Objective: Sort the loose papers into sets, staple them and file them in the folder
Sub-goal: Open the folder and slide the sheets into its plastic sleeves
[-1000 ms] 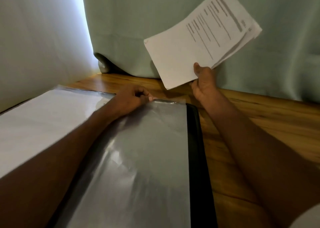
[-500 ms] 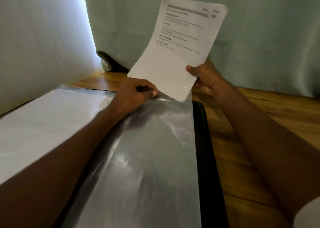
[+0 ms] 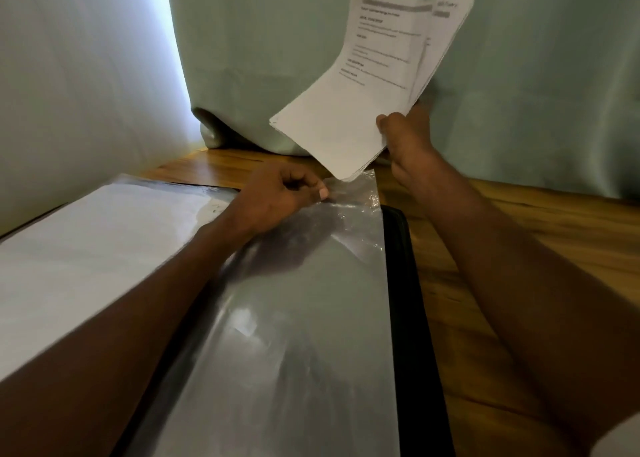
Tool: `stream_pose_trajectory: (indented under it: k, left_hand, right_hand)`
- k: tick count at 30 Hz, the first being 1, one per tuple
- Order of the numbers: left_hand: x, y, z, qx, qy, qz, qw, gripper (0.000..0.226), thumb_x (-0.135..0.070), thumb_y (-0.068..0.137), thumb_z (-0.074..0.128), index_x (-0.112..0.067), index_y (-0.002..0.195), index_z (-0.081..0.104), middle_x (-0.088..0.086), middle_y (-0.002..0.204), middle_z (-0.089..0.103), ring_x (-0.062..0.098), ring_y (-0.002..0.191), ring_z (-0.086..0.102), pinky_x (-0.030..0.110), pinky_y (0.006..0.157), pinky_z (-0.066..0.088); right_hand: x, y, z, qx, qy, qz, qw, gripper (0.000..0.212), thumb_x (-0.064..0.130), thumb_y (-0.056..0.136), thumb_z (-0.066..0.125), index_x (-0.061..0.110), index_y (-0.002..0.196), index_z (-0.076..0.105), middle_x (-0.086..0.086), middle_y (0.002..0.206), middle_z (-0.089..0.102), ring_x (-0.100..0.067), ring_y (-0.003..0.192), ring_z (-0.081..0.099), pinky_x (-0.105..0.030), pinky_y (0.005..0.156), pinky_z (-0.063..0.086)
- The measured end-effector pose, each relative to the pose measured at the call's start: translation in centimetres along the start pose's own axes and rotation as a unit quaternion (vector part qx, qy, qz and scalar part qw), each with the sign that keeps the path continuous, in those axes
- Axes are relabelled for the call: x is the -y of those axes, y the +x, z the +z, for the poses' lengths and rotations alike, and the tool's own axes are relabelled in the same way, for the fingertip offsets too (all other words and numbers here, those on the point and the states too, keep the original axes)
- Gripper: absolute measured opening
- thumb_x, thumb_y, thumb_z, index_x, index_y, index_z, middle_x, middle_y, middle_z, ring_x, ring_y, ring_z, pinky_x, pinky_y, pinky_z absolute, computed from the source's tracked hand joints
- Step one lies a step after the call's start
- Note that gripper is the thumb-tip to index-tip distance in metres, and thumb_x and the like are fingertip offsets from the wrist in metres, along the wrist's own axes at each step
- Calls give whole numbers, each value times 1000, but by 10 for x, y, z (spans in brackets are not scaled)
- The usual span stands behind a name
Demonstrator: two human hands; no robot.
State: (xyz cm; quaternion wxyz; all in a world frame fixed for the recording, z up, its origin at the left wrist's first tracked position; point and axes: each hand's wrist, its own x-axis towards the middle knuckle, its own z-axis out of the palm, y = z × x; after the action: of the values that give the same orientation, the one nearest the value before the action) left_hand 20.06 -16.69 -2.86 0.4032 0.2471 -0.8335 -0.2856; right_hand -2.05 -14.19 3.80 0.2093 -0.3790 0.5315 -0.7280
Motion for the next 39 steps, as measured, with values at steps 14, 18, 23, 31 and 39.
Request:
stream_pose_trajectory:
  k: [14, 18, 23, 31, 39]
  left_hand:
    - [-6, -3, 6, 18, 18, 27, 999, 3, -15, 91, 78, -16, 93, 81, -9, 84, 78, 7, 82, 74, 20, 80, 54]
    - [-2, -3, 3, -34, 72, 24, 997, 7, -28, 88, 78, -27, 81, 78, -16, 74, 75, 6, 72, 71, 35, 77, 59]
    - [2, -2, 3, -57, 96, 19, 994, 7, -36, 84, 77, -30, 81, 79, -20, 75, 74, 4, 74, 70, 36, 74, 60]
    - [4, -3, 2, -64, 86, 7, 994, 10, -42, 84, 79, -33, 80, 77, -13, 75, 75, 8, 69, 68, 32, 70, 56]
    - [10, 3, -18, -44, 167, -47, 984, 5, -31, 89, 72, -34, 92, 75, -13, 80, 73, 7, 80, 66, 39, 87, 57]
  right_hand:
    - [2, -17, 24, 42, -84, -53, 994, 50, -2, 97, 51, 12, 145, 46, -5, 133, 61, -16, 111, 60, -29, 94, 54]
    - [0, -14, 18, 74, -102, -52, 991, 51, -3, 96, 53, 14, 144, 50, -3, 131, 62, -15, 106, 61, -25, 86, 54]
    - [0, -7, 12, 104, -123, -28, 986, 50, -3, 97, 55, 15, 143, 52, 12, 103, 61, -3, 88, 60, -11, 61, 51]
    - [-7, -1, -4, 130, -141, 24, 981, 47, -3, 96, 61, 9, 141, 55, 8, 105, 65, -8, 88, 61, -17, 67, 52]
    - [-15, 0, -22, 186, -94, 125, 970, 53, -5, 94, 65, 6, 144, 54, -11, 138, 64, -32, 122, 63, -49, 107, 50]
